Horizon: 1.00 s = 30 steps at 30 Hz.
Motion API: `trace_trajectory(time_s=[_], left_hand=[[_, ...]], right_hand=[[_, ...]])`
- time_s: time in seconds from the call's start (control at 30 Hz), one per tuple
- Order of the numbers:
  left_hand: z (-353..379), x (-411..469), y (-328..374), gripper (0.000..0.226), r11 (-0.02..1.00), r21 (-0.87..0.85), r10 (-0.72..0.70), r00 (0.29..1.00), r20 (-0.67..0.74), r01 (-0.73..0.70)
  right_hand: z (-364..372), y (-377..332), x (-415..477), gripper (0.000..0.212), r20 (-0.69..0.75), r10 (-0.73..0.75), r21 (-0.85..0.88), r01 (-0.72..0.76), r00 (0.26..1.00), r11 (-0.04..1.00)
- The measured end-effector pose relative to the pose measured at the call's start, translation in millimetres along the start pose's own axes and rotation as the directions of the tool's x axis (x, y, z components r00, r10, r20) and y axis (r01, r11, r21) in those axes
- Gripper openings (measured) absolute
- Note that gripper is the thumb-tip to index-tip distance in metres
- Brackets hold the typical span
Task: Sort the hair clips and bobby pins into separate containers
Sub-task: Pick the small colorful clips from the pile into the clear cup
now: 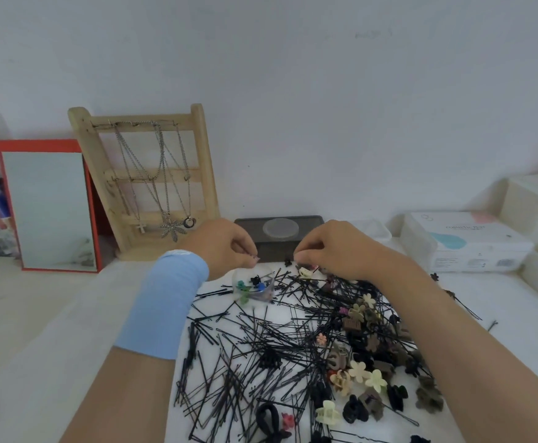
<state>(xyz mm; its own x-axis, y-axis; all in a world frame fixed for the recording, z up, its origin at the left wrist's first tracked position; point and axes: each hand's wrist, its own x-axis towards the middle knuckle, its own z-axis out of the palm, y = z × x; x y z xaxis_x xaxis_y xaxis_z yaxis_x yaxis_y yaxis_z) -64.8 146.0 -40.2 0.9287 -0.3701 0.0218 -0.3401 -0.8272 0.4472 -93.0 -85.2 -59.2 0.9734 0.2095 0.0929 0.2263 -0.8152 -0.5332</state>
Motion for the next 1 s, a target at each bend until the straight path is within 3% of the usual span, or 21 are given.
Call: trace_trajectory(time_s=[0.13,0.27,0.43,0.63,0.8,1.0], left_hand=[[2,0,-8,0.019,1.000,0.007,-0.029,0.990,0.135,0.028],[2,5,-12,0.021,0.999,-0.030,-0.022,0.997,0.076,0.024],[20,7,13,0.012,0.992,-0.026,0.124,0.991,-0.040,-0.125],[66,14,59,0.019,0.956,0.077,0.275,0.957,0.088,-0.282],[84,26,71,0.025,0.913,0.283,0.248,0.951,0.187,-0.294],[86,33,75,0.015,0.922,0.302,0.200,0.965,0.168,-0.244]], right_hand=[[22,-29,13,0.016,0.056,-0.094,-0.063,0.098,0.994,0.993],[29,-33,21,0.026,0.080,-0.077,-0.048,0.081,0.994,0.996],[0,2,5,0.016,0.035,0.047,-0.173,-0.041,0.998,0.984],[-5,34,-12,0.019,0.149,0.124,-0.289,-0.077,0.981,0.954],[-9,45,-13,0.019,0.124,0.152,-0.321,-0.105,0.981,0.941],[-5,46,-7,0.012,0.049,0.166,-0.362,-0.137,0.985,0.922]])
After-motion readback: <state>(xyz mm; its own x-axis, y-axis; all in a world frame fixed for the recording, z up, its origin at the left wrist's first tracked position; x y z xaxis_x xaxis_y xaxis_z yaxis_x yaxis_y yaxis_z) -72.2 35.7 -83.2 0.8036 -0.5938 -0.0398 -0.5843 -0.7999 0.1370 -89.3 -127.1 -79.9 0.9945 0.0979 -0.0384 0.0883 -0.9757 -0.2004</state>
